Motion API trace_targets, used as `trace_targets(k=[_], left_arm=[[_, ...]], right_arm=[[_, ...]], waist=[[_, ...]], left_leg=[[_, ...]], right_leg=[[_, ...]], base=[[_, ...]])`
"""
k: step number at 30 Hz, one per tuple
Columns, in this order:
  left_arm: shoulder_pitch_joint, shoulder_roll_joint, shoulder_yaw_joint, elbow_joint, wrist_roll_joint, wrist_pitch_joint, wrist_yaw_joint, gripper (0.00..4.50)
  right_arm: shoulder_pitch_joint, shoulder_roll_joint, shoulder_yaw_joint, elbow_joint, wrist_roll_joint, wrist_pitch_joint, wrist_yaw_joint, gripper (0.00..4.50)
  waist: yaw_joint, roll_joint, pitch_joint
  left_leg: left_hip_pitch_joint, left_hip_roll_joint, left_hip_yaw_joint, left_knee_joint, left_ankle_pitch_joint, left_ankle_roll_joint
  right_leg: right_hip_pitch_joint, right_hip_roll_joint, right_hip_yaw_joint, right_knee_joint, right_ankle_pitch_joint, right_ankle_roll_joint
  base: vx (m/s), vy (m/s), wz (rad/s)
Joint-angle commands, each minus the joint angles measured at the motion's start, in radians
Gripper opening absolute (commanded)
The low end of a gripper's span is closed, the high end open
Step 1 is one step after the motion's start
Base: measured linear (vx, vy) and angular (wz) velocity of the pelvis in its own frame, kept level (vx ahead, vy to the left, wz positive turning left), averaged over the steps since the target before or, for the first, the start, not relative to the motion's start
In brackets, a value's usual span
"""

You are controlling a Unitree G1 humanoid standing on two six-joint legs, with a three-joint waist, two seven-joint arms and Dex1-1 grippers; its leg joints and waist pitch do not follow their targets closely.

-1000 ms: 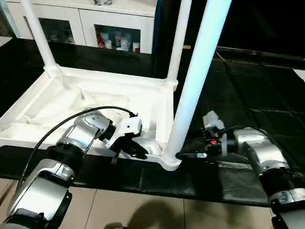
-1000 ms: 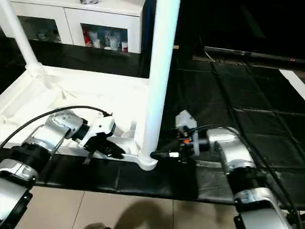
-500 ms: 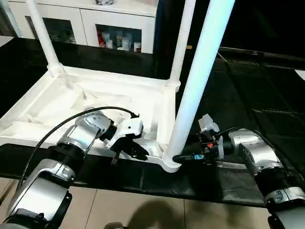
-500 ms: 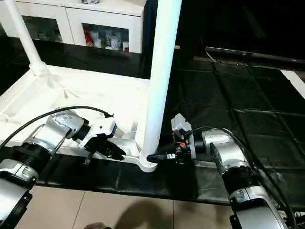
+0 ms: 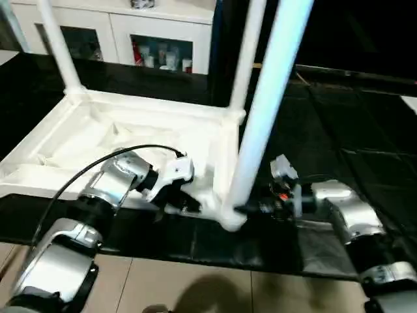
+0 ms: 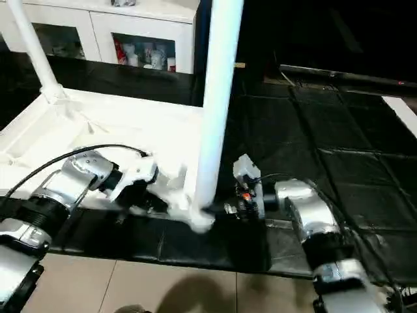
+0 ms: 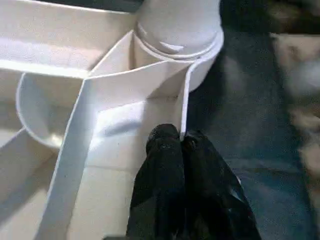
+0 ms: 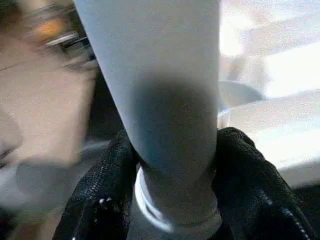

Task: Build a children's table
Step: Rotate leg to tighten

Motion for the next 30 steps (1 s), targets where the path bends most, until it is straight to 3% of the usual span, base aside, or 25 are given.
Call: trace_targets(k=[1, 2, 4, 7, 11, 12, 13, 16, 17, 20, 28, 29, 30], left_arm=[[-0.035, -0.129, 0.004, 0.039, -0.031, 0.071, 0.153, 0.0], [-0.044, -0.144, 0.012, 0.051, -0.033, 0.087, 0.181, 0.0], [-0.079, -0.19, 0.04, 0.092, -0.038, 0.13, 0.283, 0.0], [-0.129, -0.249, 0.071, 0.153, -0.046, 0.144, 0.401, 0.0], [-0.179, -0.298, 0.119, 0.223, -0.041, 0.133, 0.536, 0.0], [-0.183, -0.301, 0.125, 0.228, -0.04, 0.13, 0.543, 0.0], [-0.186, -0.302, 0.126, 0.232, -0.037, 0.127, 0.545, 0.0], [-0.18, -0.287, 0.116, 0.233, -0.026, 0.115, 0.527, 0.0], [-0.172, -0.271, 0.103, 0.229, -0.014, 0.099, 0.507, 0.0], [-0.161, -0.245, 0.093, 0.226, -0.005, 0.077, 0.473, 0.0], [-0.121, -0.145, 0.058, 0.186, 0.012, -0.003, 0.286, 0.0], [-0.106, -0.12, 0.038, 0.168, 0.015, -0.022, 0.224, 0.0], [-0.106, -0.12, 0.038, 0.168, 0.015, -0.022, 0.224, 0.0]], right_arm=[[-0.027, 0.095, 0.009, 0.034, -0.035, 0.039, -0.216, 2.0], [-0.036, 0.112, 0.001, 0.047, -0.044, 0.048, -0.269, 2.0], [-0.068, 0.162, -0.039, 0.083, -0.048, 0.092, -0.42, 1.99], [-0.103, 0.227, -0.064, 0.109, -0.053, 0.129, -0.561, 1.98], [-0.123, 0.284, -0.062, 0.12, -0.081, 0.133, -0.651, 1.98], [-0.122, 0.291, -0.068, 0.118, -0.076, 0.132, -0.654, 2.31], [-0.119, 0.295, -0.07, 0.113, -0.08, 0.127, -0.66, 2.64], [-0.103, 0.287, -0.062, 0.092, -0.087, 0.107, -0.64, 2.7], [-0.091, 0.277, -0.055, 0.079, -0.086, 0.089, -0.619, 3.01], [-0.07, 0.248, -0.05, 0.056, -0.083, 0.072, -0.578, 3.2], [0.001, 0.076, -0.041, -0.015, -0.046, 0.02, -0.3, 4.04], [0.005, 0.023, -0.041, -0.002, -0.054, -0.015, -0.234, 4.08], [0.005, 0.023, -0.041, -0.002, -0.054, -0.015, -0.234, 4.15]], waist=[[-0.012, 0.004, -0.054], [-0.018, 0.003, -0.054], [-0.034, 0.004, -0.055], [-0.055, 0.004, -0.059], [-0.049, 0.005, -0.063], [-0.048, 0.004, -0.062], [-0.046, 0.003, -0.062], [-0.044, 0.003, -0.065], [-0.043, 0.004, -0.066], [-0.042, 0.005, -0.066], [-0.036, 0.004, -0.063], [-0.036, -0.004, -0.062], [-0.035, -0.002, -0.063]], left_leg=[[0.02, 0.084, -0.047, -0.072, -0.206, -0.007], [0.027, 0.082, -0.049, -0.072, -0.227, -0.019], [0.022, 0.082, -0.054, -0.074, -0.241, -0.023], [0.011, 0.081, -0.057, -0.074, -0.228, -0.014], [0.017, 0.075, -0.047, -0.068, -0.188, 0.015], [0.015, 0.077, -0.048, -0.069, -0.182, 0.018], [0.014, 0.078, -0.048, -0.07, -0.175, 0.025], [0.013, 0.081, -0.047, -0.07, -0.162, 0.032], [0.01, 0.082, -0.046, -0.07, -0.14, 0.039], [0.008, 0.08, -0.046, -0.07, -0.133, 0.048], [0.007, 0.084, -0.044, -0.07, -0.151, 0.067], [0.005, 0.084, -0.044, -0.07, -0.154, 0.065], [0.003, 0.082, -0.046, -0.069, -0.156, 0.063]], right_leg=[[0.033, -0.138, 0.079, -0.106, -0.458, -0.108], [0.028, -0.138, 0.076, -0.112, -0.502, -0.098], [0.034, -0.139, 0.072, -0.116, -0.524, -0.09], [0.041, -0.139, 0.075, -0.112, -0.455, -0.098], [0.036, -0.133, 0.081, -0.107, -0.376, -0.12], [0.038, -0.134, 0.082, -0.104, -0.361, -0.123], [0.039, -0.133, 0.082, -0.101, -0.338, -0.129], [0.042, -0.135, 0.083, -0.095, -0.3, -0.142], [0.043, -0.135, 0.085, -0.088, -0.251, -0.151], [0.045, -0.135, 0.084, -0.086, -0.226, -0.161], [0.048, -0.135, 0.082, -0.091, -0.257, -0.15], [0.049, -0.135, 0.08, -0.091, -0.282, -0.149], [0.049, -0.138, 0.08, -0.092, -0.297, -0.144]], base=[[0.0, 0.0, 0.0], [0.0, 0.0, 0.0], [0.0, 0.0, 0.0], [0.0, 0.0, 0.0], [0.0, 0.0, 0.0], [0.0, 0.0, 0.0], [0.0, 0.0, 0.0], [0.0, 0.0, 0.0], [0.0, 0.0, 0.0], [0.0, 0.0, 0.0], [0.0, 0.0, 0.0], [0.0, 0.0, 0.0], [0.0, 0.0, 0.0]])
